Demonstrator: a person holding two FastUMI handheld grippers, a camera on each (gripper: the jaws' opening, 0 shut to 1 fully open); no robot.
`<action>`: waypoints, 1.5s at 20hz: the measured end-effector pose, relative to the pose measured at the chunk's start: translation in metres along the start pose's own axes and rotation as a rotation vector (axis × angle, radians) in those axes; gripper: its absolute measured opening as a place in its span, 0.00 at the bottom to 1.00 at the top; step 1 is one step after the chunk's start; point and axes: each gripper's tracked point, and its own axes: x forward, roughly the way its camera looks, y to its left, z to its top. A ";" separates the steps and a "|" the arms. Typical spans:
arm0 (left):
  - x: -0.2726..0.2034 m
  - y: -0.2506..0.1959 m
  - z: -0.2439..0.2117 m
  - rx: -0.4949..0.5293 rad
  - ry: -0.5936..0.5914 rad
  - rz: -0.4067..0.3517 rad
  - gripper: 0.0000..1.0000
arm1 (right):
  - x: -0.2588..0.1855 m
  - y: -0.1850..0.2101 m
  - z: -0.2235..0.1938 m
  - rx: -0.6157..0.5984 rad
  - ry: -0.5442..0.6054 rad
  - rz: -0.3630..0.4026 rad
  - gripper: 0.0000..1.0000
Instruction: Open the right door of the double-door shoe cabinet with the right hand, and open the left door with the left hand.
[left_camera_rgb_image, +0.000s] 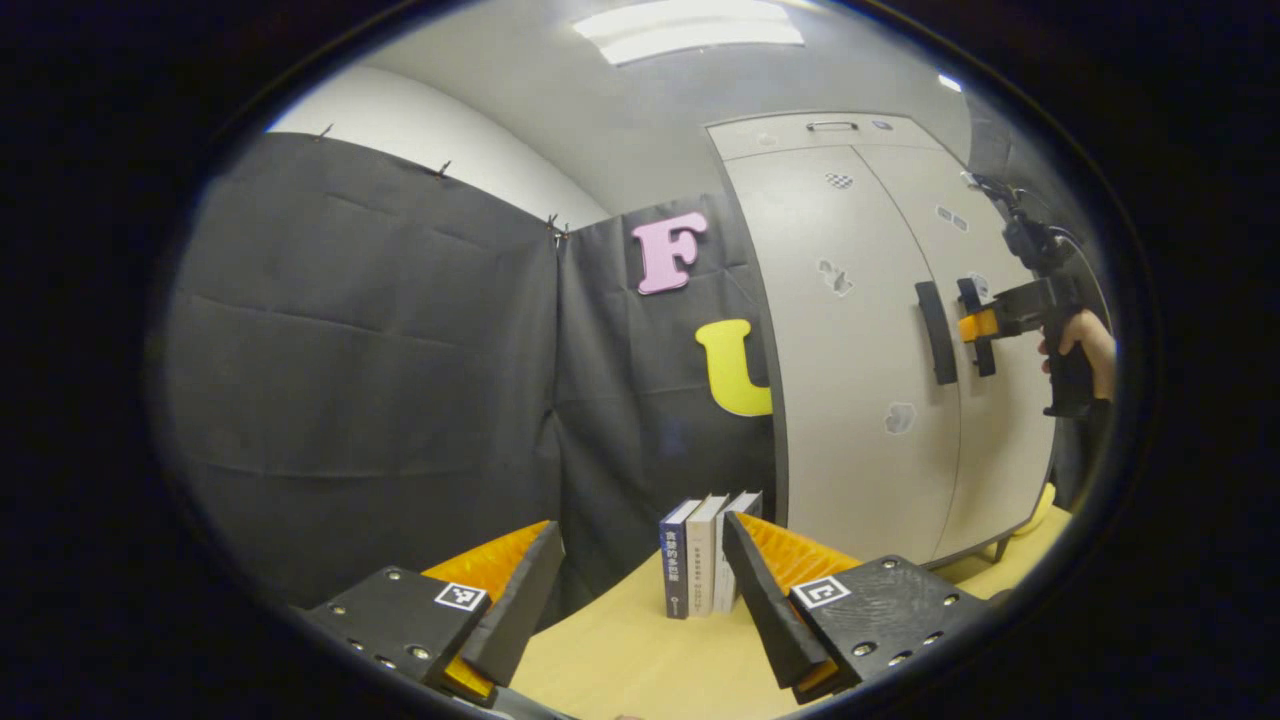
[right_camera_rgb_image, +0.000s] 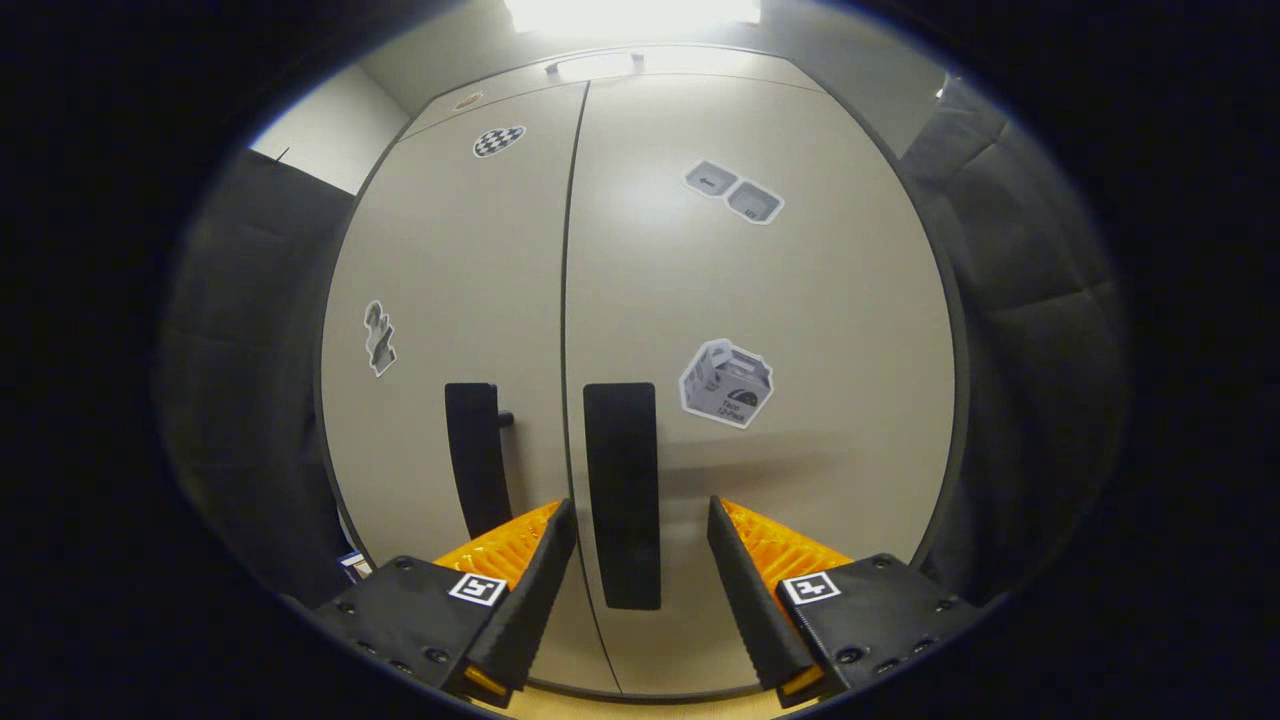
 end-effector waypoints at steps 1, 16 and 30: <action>0.000 0.002 0.000 -0.001 0.000 0.003 0.94 | 0.004 0.001 -0.001 -0.008 0.009 -0.004 0.72; -0.006 0.003 0.015 -0.007 -0.038 -0.021 0.94 | -0.007 0.004 -0.006 0.038 0.101 0.042 0.23; -0.003 -0.051 0.029 -0.018 -0.068 -0.156 0.94 | -0.055 -0.006 0.002 0.087 0.185 0.180 0.23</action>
